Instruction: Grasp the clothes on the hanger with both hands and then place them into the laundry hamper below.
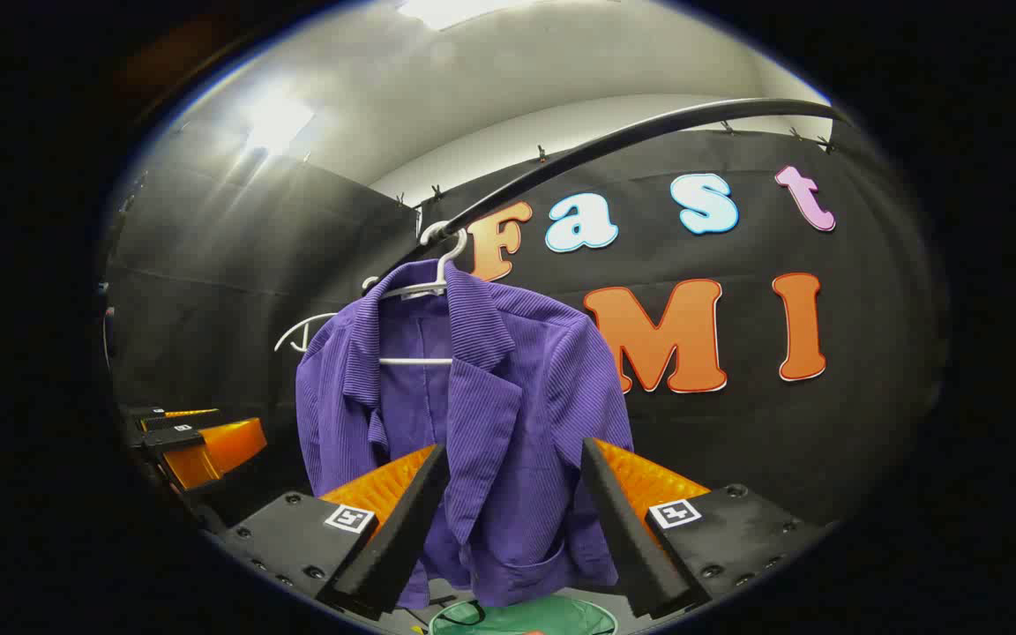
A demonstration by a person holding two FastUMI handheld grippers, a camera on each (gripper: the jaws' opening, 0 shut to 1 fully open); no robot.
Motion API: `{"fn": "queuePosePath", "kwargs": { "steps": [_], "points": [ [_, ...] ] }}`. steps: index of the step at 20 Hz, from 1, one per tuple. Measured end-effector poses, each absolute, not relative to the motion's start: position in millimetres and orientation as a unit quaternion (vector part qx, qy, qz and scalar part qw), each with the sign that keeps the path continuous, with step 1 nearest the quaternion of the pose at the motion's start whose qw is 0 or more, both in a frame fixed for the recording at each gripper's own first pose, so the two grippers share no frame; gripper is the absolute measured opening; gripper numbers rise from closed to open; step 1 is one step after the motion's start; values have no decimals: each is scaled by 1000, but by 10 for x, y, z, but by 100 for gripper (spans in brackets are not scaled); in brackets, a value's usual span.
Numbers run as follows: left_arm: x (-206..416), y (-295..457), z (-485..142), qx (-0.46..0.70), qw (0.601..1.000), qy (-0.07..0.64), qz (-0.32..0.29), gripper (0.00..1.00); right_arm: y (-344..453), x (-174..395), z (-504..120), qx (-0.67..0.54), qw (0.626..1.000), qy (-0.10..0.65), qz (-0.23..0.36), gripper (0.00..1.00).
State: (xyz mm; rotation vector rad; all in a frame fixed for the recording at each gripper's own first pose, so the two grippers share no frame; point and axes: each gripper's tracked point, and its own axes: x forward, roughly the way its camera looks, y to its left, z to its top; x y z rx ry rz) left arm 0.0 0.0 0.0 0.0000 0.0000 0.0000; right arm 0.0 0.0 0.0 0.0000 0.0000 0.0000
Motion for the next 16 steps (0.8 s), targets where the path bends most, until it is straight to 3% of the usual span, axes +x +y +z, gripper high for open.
{"fn": "queuePosePath", "kwargs": {
  "steps": [6,8,15,16],
  "points": [
    [0,-9,74,0,1000,-10,1,92,-97,3,-31,5,1000,3,-11,100],
    [7,-15,80,0,1000,-12,1,95,-89,3,-30,8,1000,2,-9,94],
    [-76,2,174,-1,1000,-26,0,95,-65,-32,-20,11,1000,-1,-6,94],
    [-90,10,177,-4,1000,-27,0,92,-55,-36,-6,11,1000,-4,-6,94]
  ]
}}
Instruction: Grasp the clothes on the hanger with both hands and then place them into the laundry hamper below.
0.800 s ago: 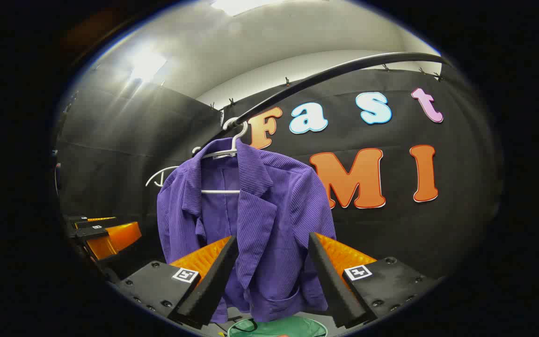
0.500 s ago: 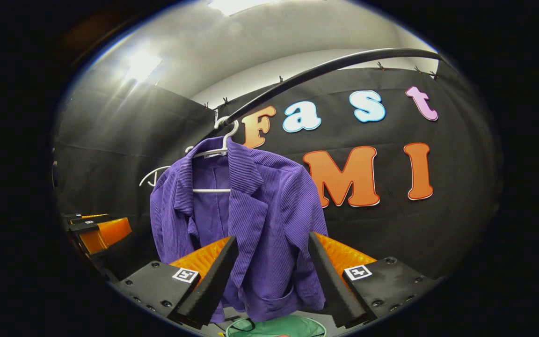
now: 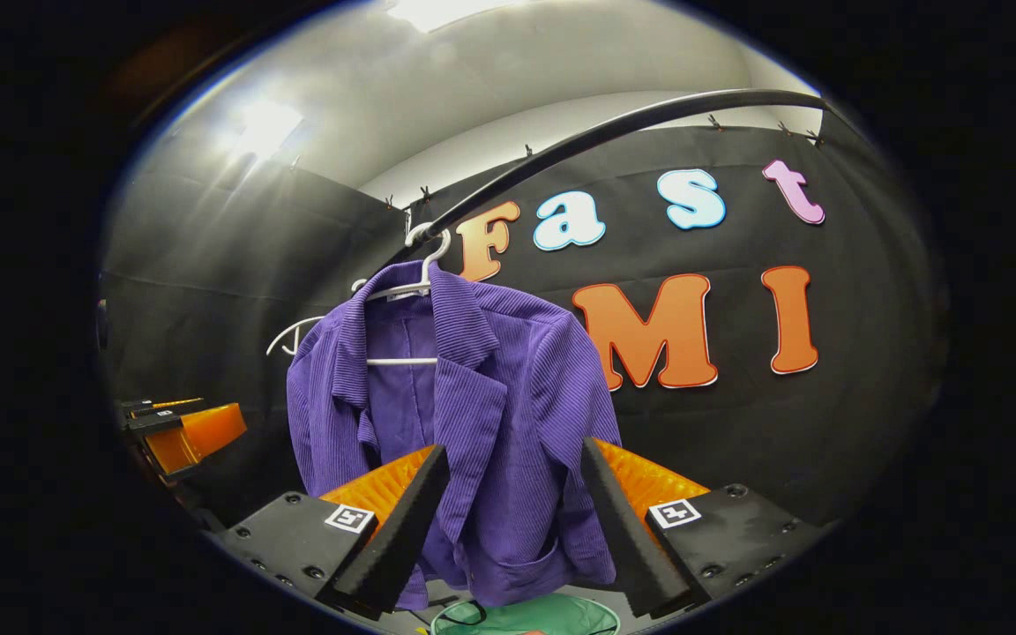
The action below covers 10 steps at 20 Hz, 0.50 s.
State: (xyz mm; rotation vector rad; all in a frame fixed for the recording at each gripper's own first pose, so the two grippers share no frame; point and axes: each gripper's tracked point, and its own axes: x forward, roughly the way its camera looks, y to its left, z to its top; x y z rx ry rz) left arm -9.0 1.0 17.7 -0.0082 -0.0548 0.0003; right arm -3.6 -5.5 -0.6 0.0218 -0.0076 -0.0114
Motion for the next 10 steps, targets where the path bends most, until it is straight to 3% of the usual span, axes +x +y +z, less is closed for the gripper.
{"fn": "queuePosePath", "kwargs": {
  "steps": [6,10],
  "points": [
    [-36,-11,168,-9,1000,-29,-8,92,105,-37,52,1,1000,-15,11,100],
    [2,-35,128,-14,999,-25,-16,92,382,210,-82,2,999,1,42,94]
  ]
}}
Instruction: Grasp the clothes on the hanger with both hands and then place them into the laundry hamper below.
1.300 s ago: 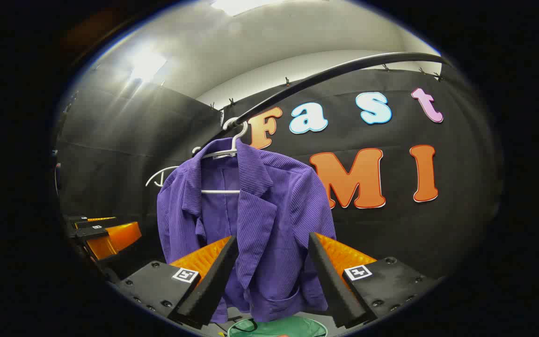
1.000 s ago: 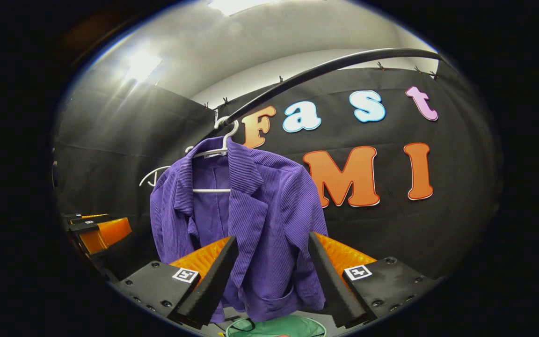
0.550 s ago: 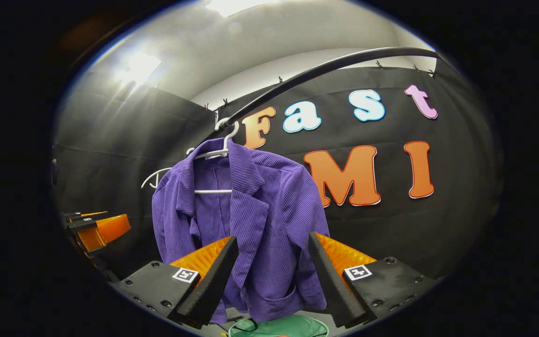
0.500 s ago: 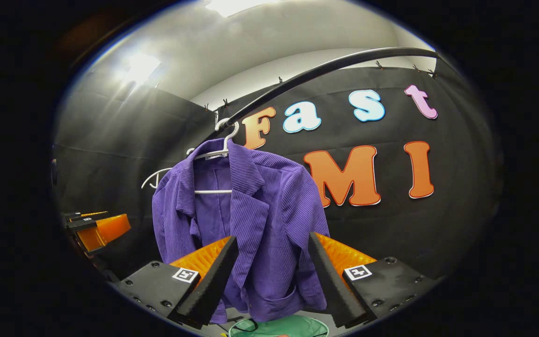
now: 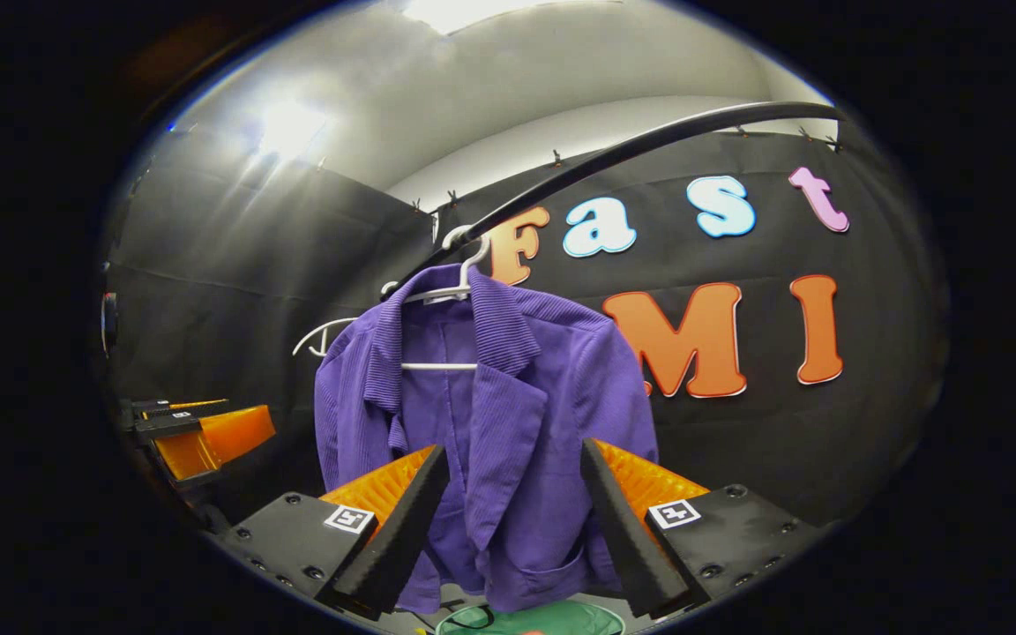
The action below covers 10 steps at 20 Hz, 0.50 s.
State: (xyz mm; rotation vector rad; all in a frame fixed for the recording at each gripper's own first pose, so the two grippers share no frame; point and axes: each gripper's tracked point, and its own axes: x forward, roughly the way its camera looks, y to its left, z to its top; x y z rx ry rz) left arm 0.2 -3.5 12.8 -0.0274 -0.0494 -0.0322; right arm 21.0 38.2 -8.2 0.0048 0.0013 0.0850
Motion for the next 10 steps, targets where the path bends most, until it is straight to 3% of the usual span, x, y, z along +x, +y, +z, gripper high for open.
{"fn": "queuePosePath", "kwargs": {
  "steps": [1,7,10],
  "points": [
    [-6,-12,132,-15,999,-24,-16,92,425,312,-119,4,999,4,43,98],
    [-80,236,76,-6,1000,-11,-5,95,712,1020,-383,-1,999,29,46,95],
    [-37,289,39,-5,1000,-4,-4,92,579,1369,-614,-3,998,55,-11,96]
  ]
}}
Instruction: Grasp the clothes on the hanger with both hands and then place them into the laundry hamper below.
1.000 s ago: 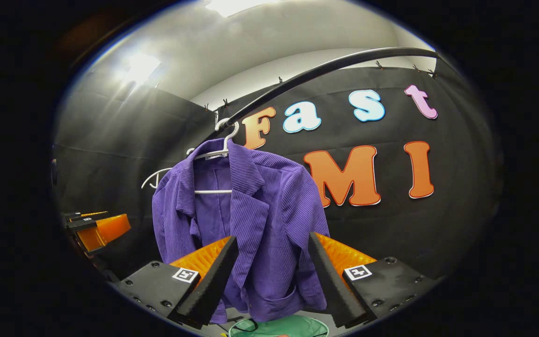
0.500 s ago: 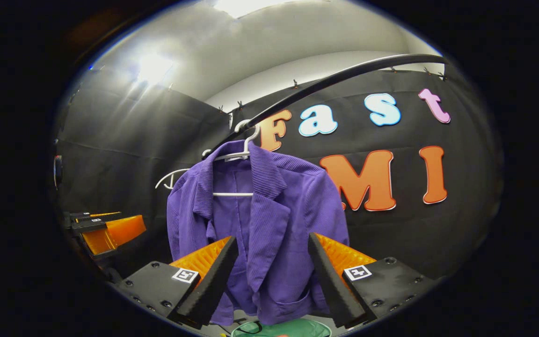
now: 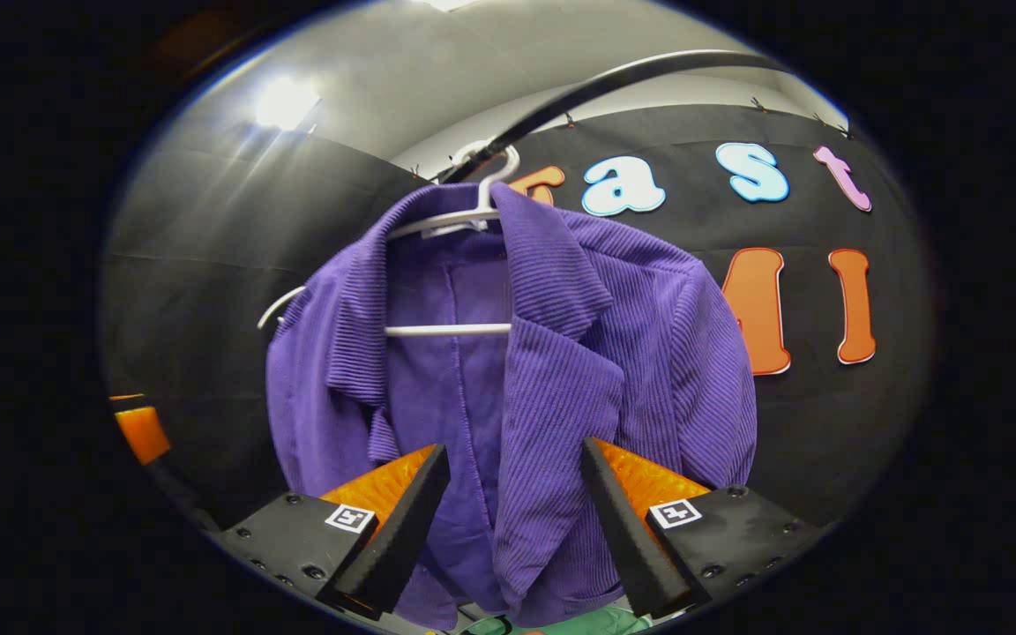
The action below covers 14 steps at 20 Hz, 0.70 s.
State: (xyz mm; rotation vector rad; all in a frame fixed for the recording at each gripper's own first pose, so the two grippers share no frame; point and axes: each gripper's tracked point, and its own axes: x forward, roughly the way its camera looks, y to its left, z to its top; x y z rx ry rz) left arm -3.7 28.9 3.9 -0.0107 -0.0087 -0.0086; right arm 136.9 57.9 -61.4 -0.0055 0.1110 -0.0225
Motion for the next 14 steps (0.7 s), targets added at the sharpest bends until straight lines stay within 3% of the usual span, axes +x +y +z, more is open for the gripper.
{"fn": "queuePosePath", "kwargs": {
  "steps": [7,11,12,13,14],
  "points": [
    [67,162,-97,-22,999,14,-37,95,89,1683,-890,32,993,83,-83,97],
    [177,7,-249,-33,997,30,-59,92,-192,1412,-534,52,997,47,-40,8],
    [237,-90,-278,-38,996,34,-70,92,-213,1269,-408,50,998,36,-28,19],
    [308,-197,-305,-44,995,35,-80,95,-246,1128,-253,47,998,21,-22,19],
    [404,-285,-333,-50,995,35,-84,95,-277,951,-93,42,999,5,-15,13]
  ]
}}
